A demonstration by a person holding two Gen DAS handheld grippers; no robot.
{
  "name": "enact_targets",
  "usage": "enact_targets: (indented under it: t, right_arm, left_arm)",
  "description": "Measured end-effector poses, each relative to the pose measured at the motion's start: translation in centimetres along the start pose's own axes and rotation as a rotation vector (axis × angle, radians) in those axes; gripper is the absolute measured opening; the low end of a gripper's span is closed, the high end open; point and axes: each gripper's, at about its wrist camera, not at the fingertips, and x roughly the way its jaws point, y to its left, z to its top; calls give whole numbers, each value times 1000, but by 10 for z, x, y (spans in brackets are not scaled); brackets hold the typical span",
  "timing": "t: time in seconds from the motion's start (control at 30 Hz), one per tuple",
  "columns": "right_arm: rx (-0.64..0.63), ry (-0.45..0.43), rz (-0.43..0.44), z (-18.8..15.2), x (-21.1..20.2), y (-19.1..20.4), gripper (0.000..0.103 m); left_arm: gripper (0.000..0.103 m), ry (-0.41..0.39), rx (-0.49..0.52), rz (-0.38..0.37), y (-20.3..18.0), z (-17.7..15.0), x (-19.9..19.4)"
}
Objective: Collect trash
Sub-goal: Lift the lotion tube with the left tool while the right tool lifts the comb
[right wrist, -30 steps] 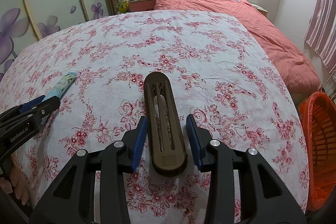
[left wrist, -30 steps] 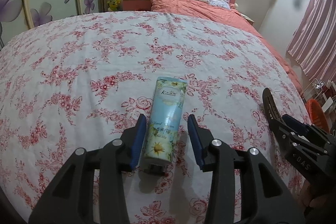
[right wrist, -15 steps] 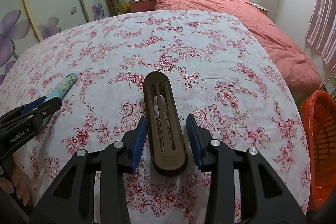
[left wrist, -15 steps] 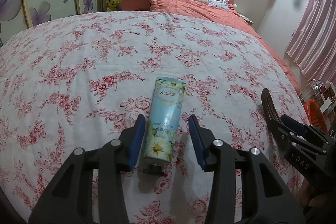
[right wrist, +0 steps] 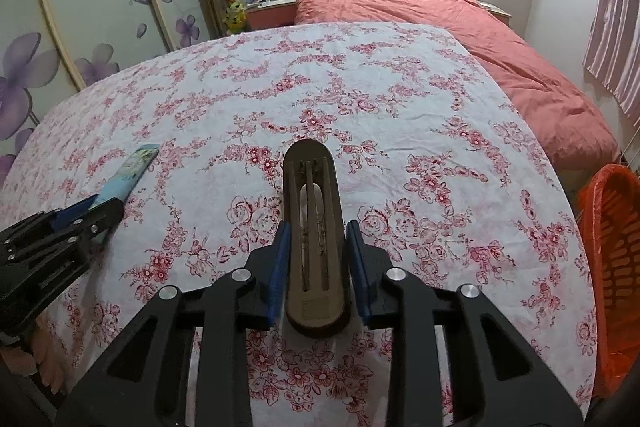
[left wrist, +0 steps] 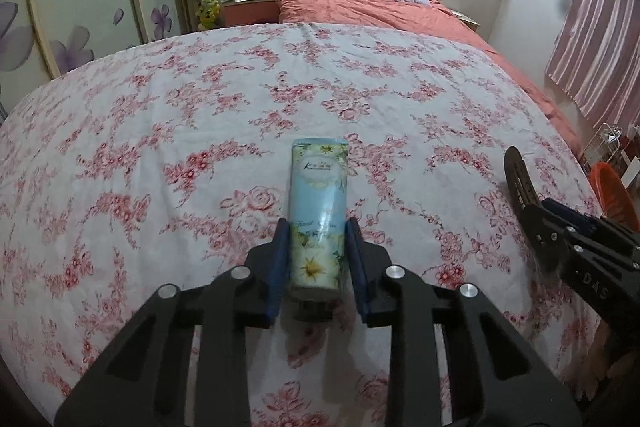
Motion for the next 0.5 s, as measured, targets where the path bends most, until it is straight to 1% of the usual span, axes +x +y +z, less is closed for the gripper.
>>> enact_targets:
  t: [0.27, 0.5]
  right_arm:
    - [16, -29, 15, -7, -16, -8, 29]
    - [30, -80, 16, -1, -39, -19, 29]
  left_arm:
    - [28, -23, -6, -2, 0, -3, -7]
    - [28, -41, 22, -22, -14, 0, -21]
